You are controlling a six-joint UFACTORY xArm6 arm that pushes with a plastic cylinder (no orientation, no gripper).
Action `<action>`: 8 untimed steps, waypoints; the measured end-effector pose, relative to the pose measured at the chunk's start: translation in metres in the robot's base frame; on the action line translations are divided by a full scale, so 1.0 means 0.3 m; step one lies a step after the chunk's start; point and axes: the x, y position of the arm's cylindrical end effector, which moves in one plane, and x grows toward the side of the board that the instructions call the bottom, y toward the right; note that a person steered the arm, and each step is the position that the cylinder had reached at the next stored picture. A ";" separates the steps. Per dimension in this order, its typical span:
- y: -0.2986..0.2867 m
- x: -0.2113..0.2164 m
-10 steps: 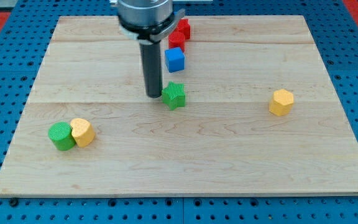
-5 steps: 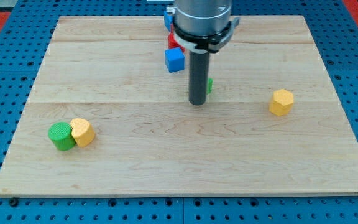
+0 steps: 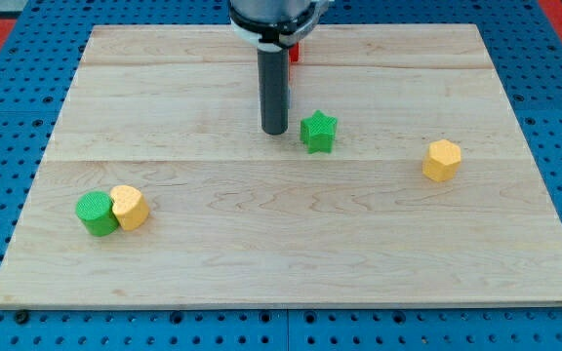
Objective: Move the green star closer to the yellow hexagon
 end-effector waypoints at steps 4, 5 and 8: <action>0.003 0.049; 0.063 0.057; 0.506 0.057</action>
